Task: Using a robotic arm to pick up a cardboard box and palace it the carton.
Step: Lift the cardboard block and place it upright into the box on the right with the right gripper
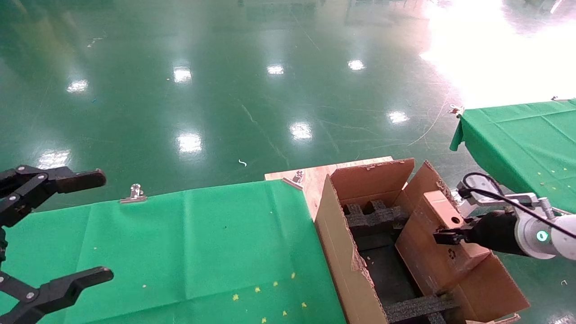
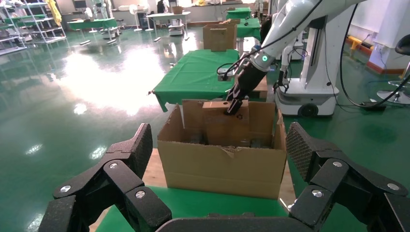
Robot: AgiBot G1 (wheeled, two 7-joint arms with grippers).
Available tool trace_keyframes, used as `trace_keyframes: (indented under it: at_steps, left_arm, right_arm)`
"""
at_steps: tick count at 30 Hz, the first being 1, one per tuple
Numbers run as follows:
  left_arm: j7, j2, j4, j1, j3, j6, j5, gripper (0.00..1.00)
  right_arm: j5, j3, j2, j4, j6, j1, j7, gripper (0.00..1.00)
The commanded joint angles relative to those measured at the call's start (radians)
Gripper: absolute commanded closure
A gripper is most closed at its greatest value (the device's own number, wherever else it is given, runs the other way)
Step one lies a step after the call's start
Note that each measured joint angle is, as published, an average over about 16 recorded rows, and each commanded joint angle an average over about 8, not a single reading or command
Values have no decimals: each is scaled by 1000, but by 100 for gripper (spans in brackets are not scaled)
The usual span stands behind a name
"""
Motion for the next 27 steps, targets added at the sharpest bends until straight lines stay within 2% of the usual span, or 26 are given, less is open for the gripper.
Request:
trace_keyframes:
  at_steps: [1, 14, 27]
  left_arm:
    - [0, 0, 0, 0, 0, 0, 0, 0]
    - [0, 0, 0, 0, 0, 0, 0, 0]
    - [0, 0, 0, 0, 0, 0, 0, 0]
  right_arm:
    - [-16, -7, -6, 0, 16, -13, 20, 100]
    - [-160, -31, -45, -7, 84, -86, 186, 100]
    - [-396, -25, -97, -6, 69, -155, 418, 100]
